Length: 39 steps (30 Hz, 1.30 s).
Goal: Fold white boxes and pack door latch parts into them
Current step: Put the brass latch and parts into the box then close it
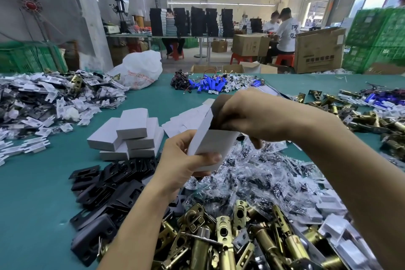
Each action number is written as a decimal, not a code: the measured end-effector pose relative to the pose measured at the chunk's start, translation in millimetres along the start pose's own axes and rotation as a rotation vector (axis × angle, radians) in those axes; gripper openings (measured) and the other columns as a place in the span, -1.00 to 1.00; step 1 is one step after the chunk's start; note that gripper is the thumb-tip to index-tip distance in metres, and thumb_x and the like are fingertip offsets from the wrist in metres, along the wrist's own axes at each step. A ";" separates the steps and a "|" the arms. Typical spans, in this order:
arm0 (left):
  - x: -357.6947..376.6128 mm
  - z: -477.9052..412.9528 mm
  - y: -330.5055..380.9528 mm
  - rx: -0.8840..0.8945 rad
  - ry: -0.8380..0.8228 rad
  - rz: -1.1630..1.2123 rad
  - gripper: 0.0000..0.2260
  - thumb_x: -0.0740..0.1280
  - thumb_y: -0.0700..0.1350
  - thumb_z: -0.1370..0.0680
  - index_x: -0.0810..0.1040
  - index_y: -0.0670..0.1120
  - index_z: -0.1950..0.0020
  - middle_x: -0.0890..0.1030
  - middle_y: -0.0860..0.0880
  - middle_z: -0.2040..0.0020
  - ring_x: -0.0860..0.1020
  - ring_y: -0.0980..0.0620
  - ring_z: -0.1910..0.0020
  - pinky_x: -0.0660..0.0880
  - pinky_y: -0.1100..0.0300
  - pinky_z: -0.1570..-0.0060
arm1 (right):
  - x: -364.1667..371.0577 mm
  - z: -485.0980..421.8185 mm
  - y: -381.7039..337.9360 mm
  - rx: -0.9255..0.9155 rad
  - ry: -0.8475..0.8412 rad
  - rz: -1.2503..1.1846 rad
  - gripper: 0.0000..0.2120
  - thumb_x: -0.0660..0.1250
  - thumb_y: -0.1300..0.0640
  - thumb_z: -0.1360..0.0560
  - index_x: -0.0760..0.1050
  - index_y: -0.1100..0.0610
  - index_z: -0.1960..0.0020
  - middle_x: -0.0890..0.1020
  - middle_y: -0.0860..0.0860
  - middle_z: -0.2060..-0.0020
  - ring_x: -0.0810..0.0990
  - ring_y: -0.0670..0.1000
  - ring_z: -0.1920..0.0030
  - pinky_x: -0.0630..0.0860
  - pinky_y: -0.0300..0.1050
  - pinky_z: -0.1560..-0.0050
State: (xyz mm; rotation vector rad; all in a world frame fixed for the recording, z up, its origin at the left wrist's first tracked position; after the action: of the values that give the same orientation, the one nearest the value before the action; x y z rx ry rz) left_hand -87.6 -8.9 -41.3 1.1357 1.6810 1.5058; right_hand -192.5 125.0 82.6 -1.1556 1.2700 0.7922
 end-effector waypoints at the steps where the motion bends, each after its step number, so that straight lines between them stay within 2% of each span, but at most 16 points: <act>1: -0.2 0.3 0.2 -0.008 0.002 0.014 -0.60 0.58 -0.23 -0.23 0.71 -0.07 -0.05 0.71 -0.15 0.07 0.68 -0.15 0.21 0.63 -0.03 0.30 | -1.8 2.3 -0.3 -0.010 0.041 -0.024 -0.80 0.27 0.26 -0.58 0.66 0.10 0.04 0.68 0.07 0.23 0.57 -0.09 0.59 0.52 -0.27 0.43; 5: -1.6 0.1 1.8 -0.032 0.020 0.074 -0.57 0.57 -0.24 -0.24 0.67 -0.11 -0.10 0.72 -0.16 0.04 0.69 -0.17 0.19 0.64 0.00 0.32 | -5.2 15.0 3.8 -0.057 0.401 -0.169 -0.81 0.35 0.31 -0.52 0.70 0.11 0.02 0.71 -0.04 0.24 0.54 -0.22 0.55 0.41 -0.46 0.46; 8: -4.0 0.1 2.5 -0.035 0.073 0.156 -0.57 0.58 -0.22 -0.25 0.67 -0.11 -0.11 0.71 -0.16 0.00 0.70 -0.19 0.15 0.65 0.00 0.35 | 4.3 25.8 18.9 0.067 0.612 -0.308 -0.87 0.37 0.28 -0.52 0.66 0.09 0.06 0.67 -0.06 0.32 0.56 -0.12 0.55 0.48 -0.33 0.50; 9: -4.8 -0.2 2.7 -0.038 0.092 0.189 -0.59 0.58 -0.21 -0.25 0.68 -0.10 -0.09 0.72 -0.15 0.00 0.70 -0.18 0.14 0.65 0.01 0.36 | 11.4 27.9 25.5 0.148 0.572 -0.296 -0.90 0.37 0.25 -0.53 0.63 0.09 0.06 0.66 -0.05 0.32 0.59 -0.09 0.53 0.51 -0.28 0.49; 11: -5.4 -1.3 2.9 -0.043 0.133 0.242 -0.62 0.65 -0.19 -0.20 0.72 -0.04 0.02 0.72 -0.11 0.03 0.71 -0.15 0.13 0.64 0.04 0.38 | 31.1 29.7 37.9 0.297 0.247 -0.182 -0.95 0.40 0.15 -0.53 0.59 0.05 0.01 0.67 -0.02 0.20 0.63 -0.12 0.39 0.60 -0.24 0.35; 13: -5.0 -2.5 3.0 -0.040 0.172 0.267 -0.61 0.70 -0.14 -0.12 0.75 -0.02 0.09 0.73 -0.08 0.04 0.71 -0.15 0.11 0.64 0.06 0.38 | 55.1 30.6 46.2 0.400 -0.118 -0.047 -0.69 0.47 0.01 -0.47 0.54 -0.01 -0.19 0.64 -0.05 -0.07 0.63 -0.13 0.10 0.62 -0.13 -0.01; 15: -4.2 -2.7 3.4 -0.023 0.179 0.267 -0.64 0.63 -0.08 -0.13 0.75 -0.02 0.10 0.74 -0.08 0.05 0.72 -0.16 0.10 0.64 0.07 0.38 | 76.0 30.7 49.1 0.461 -0.263 0.042 -0.49 0.50 -0.06 -0.42 0.47 -0.06 -0.33 0.57 -0.08 -0.21 0.58 -0.06 -0.11 0.53 -0.03 -0.22; 16: -3.7 -2.5 3.7 -0.011 0.175 0.260 -0.64 0.62 -0.08 -0.14 0.75 -0.04 0.08 0.73 -0.09 0.03 0.72 -0.17 0.10 0.64 0.08 0.38 | 83.8 30.3 48.5 0.471 -0.259 0.078 -0.54 0.50 -0.04 -0.43 0.50 -0.06 -0.30 0.59 -0.08 -0.20 0.58 -0.05 -0.10 0.53 -0.05 -0.20; 18: -2.6 -2.0 4.3 0.003 0.173 0.240 -0.60 0.61 -0.10 -0.16 0.73 -0.07 0.01 0.73 -0.13 0.00 0.71 -0.19 0.07 0.64 0.09 0.36 | 93.2 28.3 49.7 0.466 -0.191 0.111 -0.79 0.47 0.07 -0.47 0.62 -0.04 -0.10 0.67 -0.06 -0.07 0.64 -0.06 0.04 0.58 -0.10 -0.02; 20: -2.8 -1.6 3.4 -0.001 0.168 0.222 -0.56 0.60 -0.12 -0.18 0.71 -0.10 -0.05 0.73 -0.13 -0.01 0.71 -0.18 0.07 0.64 0.09 0.35 | 89.8 27.8 52.0 0.468 -0.078 0.049 -0.89 0.44 0.17 -0.50 0.66 -0.01 0.02 0.71 -0.07 0.08 0.67 -0.11 0.18 0.63 -0.12 0.07; 23: -4.4 -1.6 1.9 -0.022 0.149 0.157 -0.58 0.63 -0.16 -0.22 0.70 -0.08 -0.05 0.72 -0.13 0.01 0.70 -0.16 0.10 0.66 0.01 0.31 | 62.3 28.6 50.9 0.371 0.312 -0.183 -0.89 0.42 0.17 -0.52 0.66 -0.01 0.01 0.70 -0.09 0.18 0.65 -0.17 0.24 0.65 -0.14 0.07; 25: -5.4 -1.7 0.5 -0.037 0.131 0.116 -0.59 0.65 -0.20 -0.23 0.71 -0.08 -0.05 0.72 -0.14 0.01 0.70 -0.16 0.11 0.67 -0.04 0.26 | 36.7 30.5 38.0 0.194 0.649 -0.363 -0.80 0.45 0.19 -0.49 0.60 -0.03 -0.06 0.69 -0.12 0.18 0.65 -0.21 0.21 0.63 -0.25 0.09; 27: -5.3 -1.5 -0.2 -0.060 0.104 0.095 -0.62 0.60 -0.18 -0.23 0.71 -0.08 -0.04 0.72 -0.14 0.01 0.70 -0.18 0.10 0.66 -0.05 0.25 | 16.5 30.8 21.3 0.001 0.823 -0.509 -0.73 0.47 0.22 -0.47 0.53 0.01 -0.11 0.68 -0.13 0.18 0.66 -0.20 0.19 0.60 -0.28 0.15; 30: -3.0 -0.1 0.3 -0.073 0.019 0.049 -0.66 0.59 -0.17 -0.25 0.73 -0.05 -0.01 0.73 -0.14 0.04 0.71 -0.14 0.15 0.66 0.02 0.28 | 6.9 22.7 1.2 -0.093 0.803 -0.430 -0.68 0.49 0.23 -0.45 0.42 0.06 -0.08 0.64 -0.12 0.21 0.64 -0.23 0.24 0.51 -0.34 0.26; 34: -0.4 1.8 3.0 -0.070 -0.042 0.047 -0.66 0.58 -0.18 -0.26 0.74 -0.01 -0.01 0.73 -0.12 0.05 0.70 -0.10 0.17 0.62 0.06 0.30 | 15.4 12.4 -12.4 -0.080 0.601 -0.316 -0.77 0.50 0.20 -0.45 0.45 0.10 0.04 0.69 -0.07 0.27 0.65 -0.17 0.23 0.52 -0.30 0.25; 39: -0.1 1.8 3.8 -0.062 -0.050 0.072 -0.67 0.57 -0.18 -0.27 0.74 0.01 -0.02 0.72 -0.12 0.05 0.69 -0.13 0.16 0.62 0.06 0.33 | 21.1 11.9 -7.1 -0.015 0.576 -0.214 -0.90 0.50 0.16 -0.45 0.58 0.10 0.17 0.69 -0.03 0.27 0.66 -0.05 0.20 0.57 0.01 0.18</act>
State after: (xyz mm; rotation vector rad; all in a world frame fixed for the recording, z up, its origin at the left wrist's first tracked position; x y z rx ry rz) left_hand -85.2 -8.2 -37.9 1.2029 1.5643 1.5496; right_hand -178.5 131.4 62.6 -1.5684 1.5684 0.3129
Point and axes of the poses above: each hand's wrist, its own z-axis away from the middle knuckle, its own x-axis out of the palm, y = z × x, the point moved 1 cm from there along -z, towards the middle knuckle
